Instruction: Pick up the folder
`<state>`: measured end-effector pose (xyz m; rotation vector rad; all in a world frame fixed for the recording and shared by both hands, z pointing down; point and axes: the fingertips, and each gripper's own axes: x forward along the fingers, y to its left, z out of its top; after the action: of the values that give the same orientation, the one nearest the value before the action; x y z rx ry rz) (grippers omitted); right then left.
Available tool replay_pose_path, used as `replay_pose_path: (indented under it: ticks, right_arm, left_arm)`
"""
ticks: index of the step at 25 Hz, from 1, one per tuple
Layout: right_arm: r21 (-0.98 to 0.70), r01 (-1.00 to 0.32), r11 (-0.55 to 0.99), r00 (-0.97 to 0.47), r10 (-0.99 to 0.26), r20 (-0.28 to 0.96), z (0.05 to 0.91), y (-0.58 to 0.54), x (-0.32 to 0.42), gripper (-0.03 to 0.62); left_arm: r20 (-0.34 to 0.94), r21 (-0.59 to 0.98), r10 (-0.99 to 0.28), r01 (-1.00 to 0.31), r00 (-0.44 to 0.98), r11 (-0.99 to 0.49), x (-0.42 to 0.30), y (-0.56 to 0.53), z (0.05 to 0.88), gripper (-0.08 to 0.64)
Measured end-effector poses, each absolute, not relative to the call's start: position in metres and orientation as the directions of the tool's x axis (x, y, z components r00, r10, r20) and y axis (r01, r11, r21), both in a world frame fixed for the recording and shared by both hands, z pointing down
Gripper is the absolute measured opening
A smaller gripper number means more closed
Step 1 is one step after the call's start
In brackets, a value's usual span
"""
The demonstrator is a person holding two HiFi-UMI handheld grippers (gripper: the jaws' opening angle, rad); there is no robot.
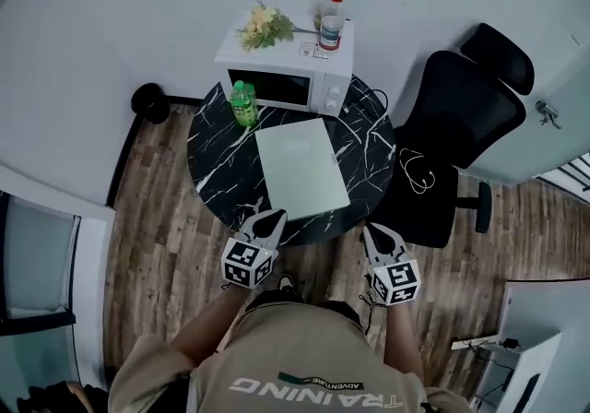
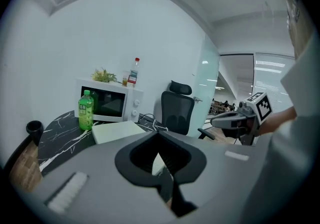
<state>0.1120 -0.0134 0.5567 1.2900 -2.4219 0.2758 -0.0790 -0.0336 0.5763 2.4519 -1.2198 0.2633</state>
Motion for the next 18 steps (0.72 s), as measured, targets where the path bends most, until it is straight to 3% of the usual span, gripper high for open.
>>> replay_pose_path:
  ticks: [3,9,18]
  right_arm:
    - [0.057,-0.822,0.566,-0.49,-0.756,0.434,0.562,-0.036,0.095,0.009]
    - [-0.018,-0.78,0.626,-0.562,-0.686,0.463,0.578,-0.09,0.079,0.009]
    - [-0.094,-0.634,0.768,-0.697,-0.514,0.5,0.611,-0.199,0.054,0.009]
  left_arm:
    - [0.338,0.262,-0.743,-0.816,0.578,-0.516,-0.098,-0.062,0.581,0.006]
    - [0.363,0.282,-0.783,-0.861,0.505,-0.424,-0.125,-0.093,0.591,0.006]
    - [0.462,0.27,-0.834,-0.943,0.303,-0.192,-0.144,-0.147,0.617,0.006]
